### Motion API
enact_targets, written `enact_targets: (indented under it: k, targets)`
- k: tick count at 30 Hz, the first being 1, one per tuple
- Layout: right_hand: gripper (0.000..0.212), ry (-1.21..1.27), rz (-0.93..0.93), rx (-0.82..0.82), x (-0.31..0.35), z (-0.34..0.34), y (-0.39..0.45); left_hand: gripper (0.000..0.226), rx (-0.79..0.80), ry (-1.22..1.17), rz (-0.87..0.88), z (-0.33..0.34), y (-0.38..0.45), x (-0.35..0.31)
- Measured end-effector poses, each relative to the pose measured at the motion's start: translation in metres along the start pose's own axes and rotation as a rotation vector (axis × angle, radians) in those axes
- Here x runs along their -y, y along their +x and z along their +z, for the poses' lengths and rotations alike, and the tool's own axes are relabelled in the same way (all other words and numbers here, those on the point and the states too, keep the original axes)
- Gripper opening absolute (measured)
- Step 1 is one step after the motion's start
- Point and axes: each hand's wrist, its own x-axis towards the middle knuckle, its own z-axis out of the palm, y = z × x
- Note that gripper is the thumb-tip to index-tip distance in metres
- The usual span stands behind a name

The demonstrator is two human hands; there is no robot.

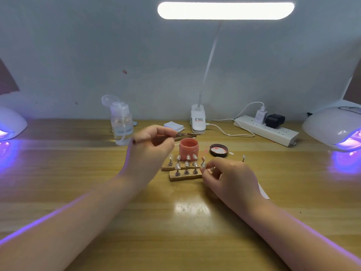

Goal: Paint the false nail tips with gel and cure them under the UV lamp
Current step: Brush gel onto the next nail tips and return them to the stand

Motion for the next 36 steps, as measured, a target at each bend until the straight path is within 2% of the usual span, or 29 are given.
enact_targets:
  k: [4, 9, 13, 17, 23, 28, 33, 36]
  targets:
    - [0.006, 0.164, 0.000, -0.022, 0.003, -0.003, -0.002, 0.019, 0.033, 0.238, 0.053, 0.002, 0.032, -0.006]
    - [0.002, 0.447, 0.178, 0.066, 0.001, -0.005, 0.001, 0.009, 0.210, 0.548, 0.005, 0.016, 0.068, -0.018]
    - [0.005, 0.484, 0.144, 0.068, 0.000, -0.003, 0.000, 0.016, 0.327, 0.638, -0.058, 0.030, 0.083, -0.020]
    - [0.005, 0.469, 0.113, 0.044, -0.002, 0.000, 0.001, 0.018, 0.370, 0.720, -0.075, 0.040, 0.090, -0.013]
    - [0.004, 0.452, 0.095, 0.024, -0.005, 0.003, 0.001, 0.017, 0.410, 0.761, -0.126, 0.045, 0.087, -0.007]
    - [0.006, 0.449, 0.082, 0.028, -0.006, 0.004, 0.001, 0.015, 0.281, 0.594, -0.135, 0.035, 0.089, -0.011]
    - [0.009, 0.458, 0.083, 0.014, -0.006, 0.004, 0.001, 0.015, 0.386, 0.671, -0.175, 0.038, 0.081, -0.007]
    - [0.008, 0.455, 0.088, 0.020, -0.005, 0.004, 0.001, 0.014, 0.334, 0.632, -0.188, 0.037, 0.081, -0.007]
